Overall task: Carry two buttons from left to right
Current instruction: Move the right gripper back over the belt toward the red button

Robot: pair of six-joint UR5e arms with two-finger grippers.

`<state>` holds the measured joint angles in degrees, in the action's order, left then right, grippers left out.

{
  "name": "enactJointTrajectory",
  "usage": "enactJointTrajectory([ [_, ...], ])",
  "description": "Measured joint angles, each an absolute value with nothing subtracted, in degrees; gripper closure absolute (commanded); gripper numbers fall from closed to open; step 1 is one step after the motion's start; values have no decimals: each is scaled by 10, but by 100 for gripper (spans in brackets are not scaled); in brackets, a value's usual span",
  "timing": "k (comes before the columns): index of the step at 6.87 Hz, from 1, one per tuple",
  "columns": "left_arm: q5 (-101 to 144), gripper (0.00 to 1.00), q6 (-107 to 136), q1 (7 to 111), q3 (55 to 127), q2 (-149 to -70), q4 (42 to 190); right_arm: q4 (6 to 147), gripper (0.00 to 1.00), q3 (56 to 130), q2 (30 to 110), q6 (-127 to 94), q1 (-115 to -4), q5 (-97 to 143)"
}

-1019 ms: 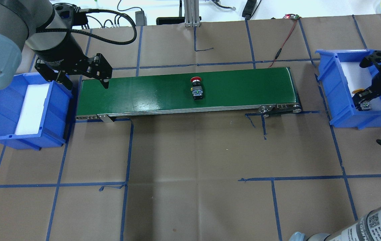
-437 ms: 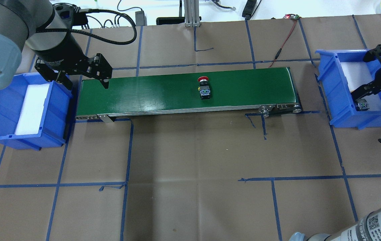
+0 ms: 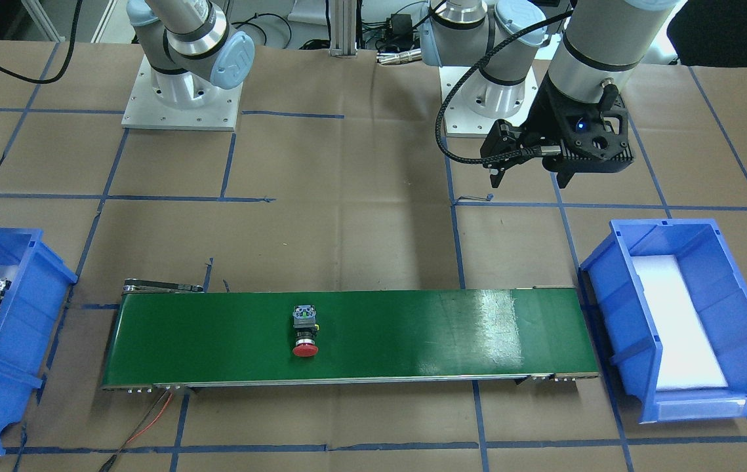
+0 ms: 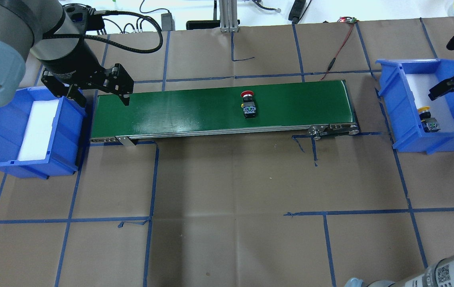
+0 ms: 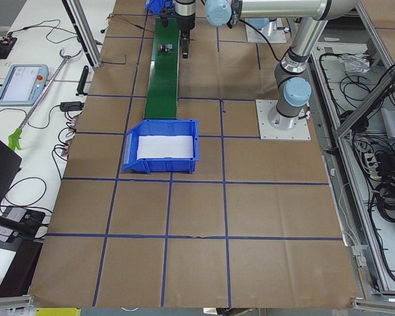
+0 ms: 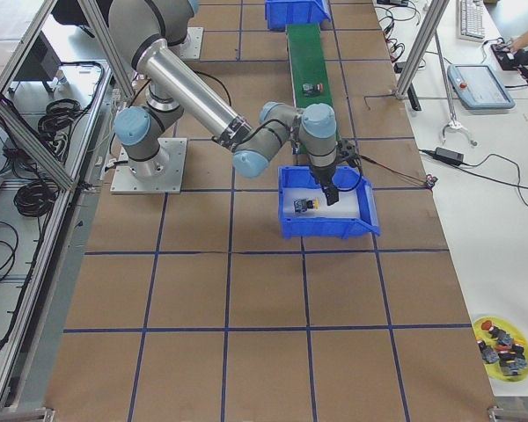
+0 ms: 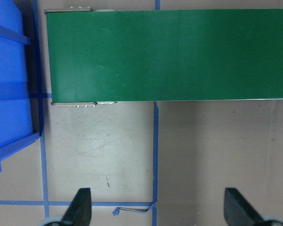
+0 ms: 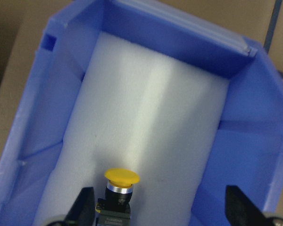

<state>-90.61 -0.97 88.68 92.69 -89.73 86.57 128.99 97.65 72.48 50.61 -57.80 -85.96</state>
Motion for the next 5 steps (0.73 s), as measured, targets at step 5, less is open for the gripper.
enactJointTrajectory([
  [5,-906,0,-10,887,927,-897,866,1111,0,862,766,316,-687,-859],
])
